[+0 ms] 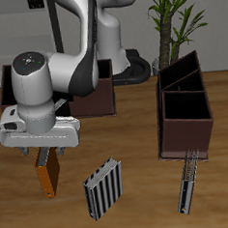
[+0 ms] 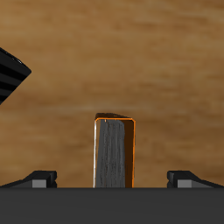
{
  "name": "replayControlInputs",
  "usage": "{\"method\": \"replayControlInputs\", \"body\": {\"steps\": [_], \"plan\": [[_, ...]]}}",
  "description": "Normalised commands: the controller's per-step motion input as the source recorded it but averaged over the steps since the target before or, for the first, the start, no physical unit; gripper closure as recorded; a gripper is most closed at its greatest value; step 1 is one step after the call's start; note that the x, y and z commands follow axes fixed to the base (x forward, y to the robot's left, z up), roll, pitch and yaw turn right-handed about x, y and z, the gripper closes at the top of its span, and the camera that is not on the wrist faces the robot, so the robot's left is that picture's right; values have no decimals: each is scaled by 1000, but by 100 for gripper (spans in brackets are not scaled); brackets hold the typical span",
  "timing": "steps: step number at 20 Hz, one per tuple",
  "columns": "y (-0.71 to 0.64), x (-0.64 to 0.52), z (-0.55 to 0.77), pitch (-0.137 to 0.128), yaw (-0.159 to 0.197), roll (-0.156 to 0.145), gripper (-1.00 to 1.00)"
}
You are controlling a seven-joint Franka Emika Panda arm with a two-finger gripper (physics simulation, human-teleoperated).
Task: Place the orange book into the left desk caddy's right compartment
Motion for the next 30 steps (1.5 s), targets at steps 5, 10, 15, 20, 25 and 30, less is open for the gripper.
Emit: {"method": "replayControlInputs", "body": {"steps": [5, 10, 15, 20, 25, 30], "plan": [[50, 63, -107, 10, -16, 8, 100], [-167, 38, -100, 9, -20, -17, 100], [-52, -31, 24, -2, -2, -11, 100], [131, -78, 154, -9, 1, 11, 100], [257, -200, 530, -36, -53, 18, 100], [222, -267, 551, -28, -37, -17, 100]]}}
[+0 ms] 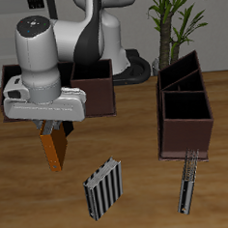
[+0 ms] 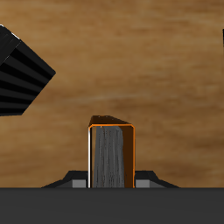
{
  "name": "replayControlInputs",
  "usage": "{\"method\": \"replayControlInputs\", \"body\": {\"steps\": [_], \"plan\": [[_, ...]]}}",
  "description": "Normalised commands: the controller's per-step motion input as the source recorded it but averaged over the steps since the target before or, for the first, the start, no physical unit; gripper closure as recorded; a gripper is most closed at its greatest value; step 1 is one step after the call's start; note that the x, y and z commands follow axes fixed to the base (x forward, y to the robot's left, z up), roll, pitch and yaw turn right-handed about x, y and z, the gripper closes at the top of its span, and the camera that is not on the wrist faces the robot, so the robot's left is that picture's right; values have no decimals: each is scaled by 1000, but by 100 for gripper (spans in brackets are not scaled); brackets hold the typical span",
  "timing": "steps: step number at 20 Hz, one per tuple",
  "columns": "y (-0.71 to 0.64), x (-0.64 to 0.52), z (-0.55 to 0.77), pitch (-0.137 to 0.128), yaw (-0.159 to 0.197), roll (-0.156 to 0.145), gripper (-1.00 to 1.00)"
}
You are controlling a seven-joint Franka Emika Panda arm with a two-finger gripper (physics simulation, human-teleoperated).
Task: Place the orange book into the left desk caddy's right compartment
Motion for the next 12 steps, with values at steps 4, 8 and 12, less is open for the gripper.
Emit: {"method": "replayControlInputs", "body": {"steps": [4, 8, 12], "plan": [[334, -307, 533, -36, -46, 45, 100], [115, -264, 422, 14, -79, -11, 100], [220, -312, 331, -24, -24, 61, 100]]}}
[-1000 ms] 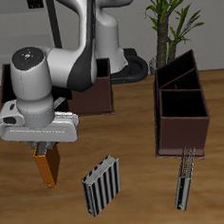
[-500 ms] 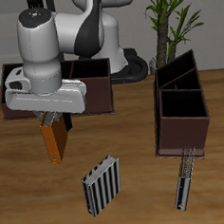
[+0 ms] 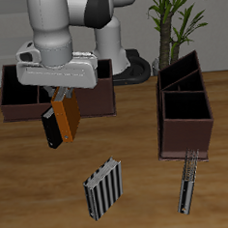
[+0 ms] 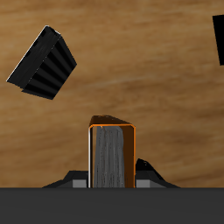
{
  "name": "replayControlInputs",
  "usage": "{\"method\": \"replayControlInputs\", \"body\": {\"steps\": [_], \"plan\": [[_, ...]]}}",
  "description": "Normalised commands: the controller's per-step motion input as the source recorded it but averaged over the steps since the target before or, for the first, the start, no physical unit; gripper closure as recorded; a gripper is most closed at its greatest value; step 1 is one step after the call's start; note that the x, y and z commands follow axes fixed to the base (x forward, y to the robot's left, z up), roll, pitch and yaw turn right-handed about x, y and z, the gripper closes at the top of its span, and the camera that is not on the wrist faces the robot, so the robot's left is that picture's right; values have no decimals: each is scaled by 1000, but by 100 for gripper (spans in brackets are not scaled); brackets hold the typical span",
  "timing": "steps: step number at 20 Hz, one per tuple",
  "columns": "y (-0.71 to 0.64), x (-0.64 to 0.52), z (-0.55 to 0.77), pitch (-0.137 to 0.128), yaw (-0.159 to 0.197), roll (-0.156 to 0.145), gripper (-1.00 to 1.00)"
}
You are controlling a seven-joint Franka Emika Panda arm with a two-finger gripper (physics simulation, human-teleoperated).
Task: Place the orange book into the left desk caddy's right compartment
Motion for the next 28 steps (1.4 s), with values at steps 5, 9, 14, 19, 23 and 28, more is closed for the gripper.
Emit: {"method": "replayControlInputs", "body": {"steps": [5, 9, 14, 19, 23, 28], "plan": [[195, -227, 191, -3, -19, 16, 100], [361, -288, 262, -25, 56, 12, 100], [388, -292, 202, 18, 3, 3, 100], [347, -180, 239, 20, 17, -5, 100], [330, -79, 220, -4, 35, 15, 100], [326, -35, 208, -1, -9, 1, 100]]}}
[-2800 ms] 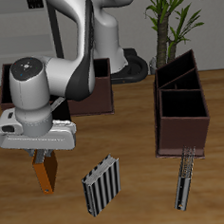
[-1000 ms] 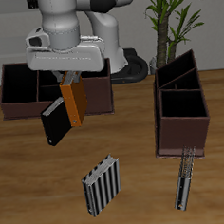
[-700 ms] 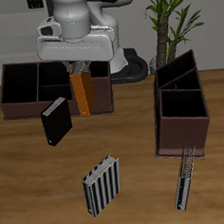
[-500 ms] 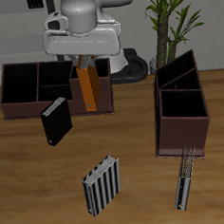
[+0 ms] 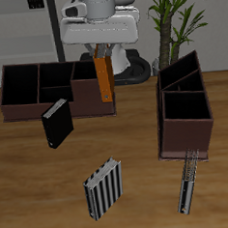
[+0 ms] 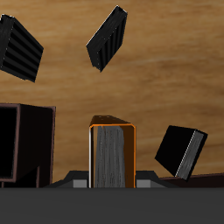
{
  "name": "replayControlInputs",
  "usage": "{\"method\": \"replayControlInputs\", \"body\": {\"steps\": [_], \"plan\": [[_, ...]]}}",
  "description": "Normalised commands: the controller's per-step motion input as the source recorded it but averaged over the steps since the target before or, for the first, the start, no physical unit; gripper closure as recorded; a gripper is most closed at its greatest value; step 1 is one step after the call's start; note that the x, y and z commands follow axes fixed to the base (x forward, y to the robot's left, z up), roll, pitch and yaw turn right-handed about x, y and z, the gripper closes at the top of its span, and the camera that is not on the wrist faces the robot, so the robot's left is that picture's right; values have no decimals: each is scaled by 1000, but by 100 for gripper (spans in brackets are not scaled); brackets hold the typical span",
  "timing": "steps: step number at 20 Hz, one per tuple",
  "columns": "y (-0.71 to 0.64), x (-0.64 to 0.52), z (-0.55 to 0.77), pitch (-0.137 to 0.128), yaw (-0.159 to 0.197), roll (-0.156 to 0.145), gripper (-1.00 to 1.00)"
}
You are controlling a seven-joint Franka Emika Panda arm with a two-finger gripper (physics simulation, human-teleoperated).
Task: Place the orange book into the left desk caddy's right compartment
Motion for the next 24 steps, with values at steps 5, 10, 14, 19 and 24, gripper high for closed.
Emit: {"method": "replayControlInputs", "body": {"steps": [5, 10, 14, 19, 24], "plan": [[498, -34, 187, -30, -5, 6, 100], [459, 67, 93, 12, -3, 29, 100], [412, 50, 104, 9, -11, 31, 100], [414, 33, 80, -6, 6, 14, 100], [441, 58, -5, 2, 22, 2, 100]]}}
